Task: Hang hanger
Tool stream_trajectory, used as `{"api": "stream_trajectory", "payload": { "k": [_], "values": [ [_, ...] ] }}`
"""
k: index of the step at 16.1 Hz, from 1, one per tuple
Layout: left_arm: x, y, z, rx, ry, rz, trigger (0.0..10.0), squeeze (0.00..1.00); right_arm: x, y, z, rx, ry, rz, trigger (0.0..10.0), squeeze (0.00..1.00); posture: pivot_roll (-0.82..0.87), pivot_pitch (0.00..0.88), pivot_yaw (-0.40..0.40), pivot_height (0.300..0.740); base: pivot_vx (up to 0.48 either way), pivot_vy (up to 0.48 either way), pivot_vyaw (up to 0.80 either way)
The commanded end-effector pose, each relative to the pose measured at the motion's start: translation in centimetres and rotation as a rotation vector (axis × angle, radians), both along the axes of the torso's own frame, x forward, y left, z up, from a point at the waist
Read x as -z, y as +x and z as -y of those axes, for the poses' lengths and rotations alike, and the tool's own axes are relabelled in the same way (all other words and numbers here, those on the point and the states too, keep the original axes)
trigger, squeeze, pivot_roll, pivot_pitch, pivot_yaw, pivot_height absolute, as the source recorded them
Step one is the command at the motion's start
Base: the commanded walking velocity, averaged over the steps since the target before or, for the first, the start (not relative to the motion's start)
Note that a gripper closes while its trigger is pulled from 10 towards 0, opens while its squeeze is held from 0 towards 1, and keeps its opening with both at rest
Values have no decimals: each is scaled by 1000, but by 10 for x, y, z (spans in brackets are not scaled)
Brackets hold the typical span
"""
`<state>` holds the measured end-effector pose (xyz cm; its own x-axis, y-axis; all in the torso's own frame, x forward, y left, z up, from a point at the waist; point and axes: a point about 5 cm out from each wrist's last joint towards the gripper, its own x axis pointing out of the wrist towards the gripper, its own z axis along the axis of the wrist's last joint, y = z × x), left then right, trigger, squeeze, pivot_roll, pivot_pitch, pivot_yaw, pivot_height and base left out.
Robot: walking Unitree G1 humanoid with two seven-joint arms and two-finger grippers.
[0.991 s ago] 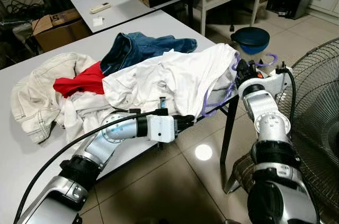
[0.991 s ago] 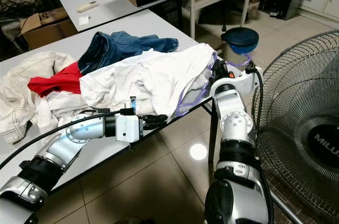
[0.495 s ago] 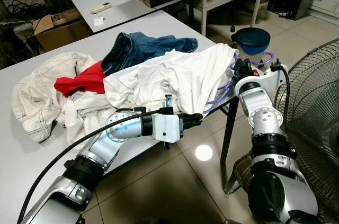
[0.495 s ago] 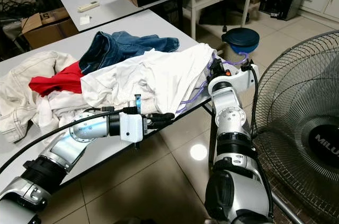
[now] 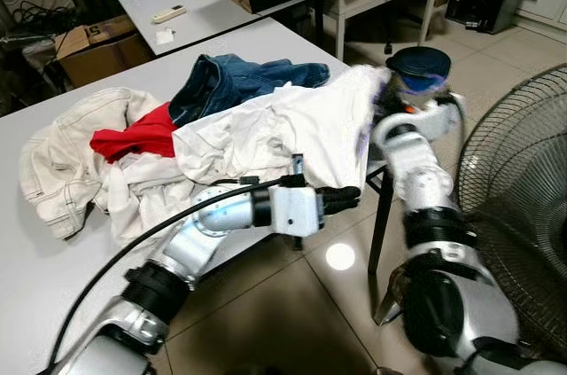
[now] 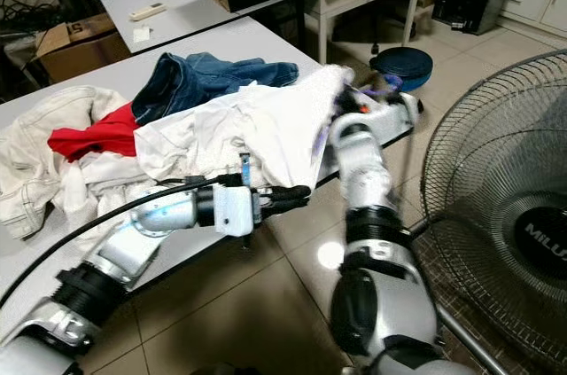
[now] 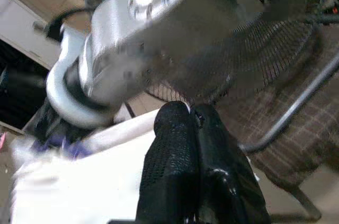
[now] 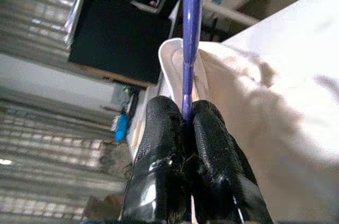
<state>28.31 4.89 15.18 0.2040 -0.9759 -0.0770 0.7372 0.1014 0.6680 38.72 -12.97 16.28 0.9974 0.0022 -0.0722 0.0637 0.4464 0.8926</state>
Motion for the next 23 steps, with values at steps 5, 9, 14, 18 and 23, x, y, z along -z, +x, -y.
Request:
{"api": "stream_trajectory", "payload": {
  "k": [5,9,14,18,23],
  "values": [
    [-26,29,-9,-135,-42,59,0,0,-3,-17,-22,-139,-58,42,10000,0,-78,0,154,740,0,0,0],
    [-30,50,-33,-252,23,40,2667,0,-19,-41,3,-116,-65,122,10000,0,-96,0,161,740,0,0,0],
    [-17,52,-28,-248,-33,-223,10000,1000,-37,-55,13,-124,-119,177,10000,0,-121,0,174,740,0,0,0],
    [-48,70,-33,-374,-401,-352,10000,1000,-38,-58,17,-136,-150,150,10000,0,-112,0,171,740,0,0,0],
    [-53,82,-66,-584,-405,-431,10000,0,-48,-63,9,-222,-321,174,10000,0,-97,0,159,740,0,0,0]
  ]
}}
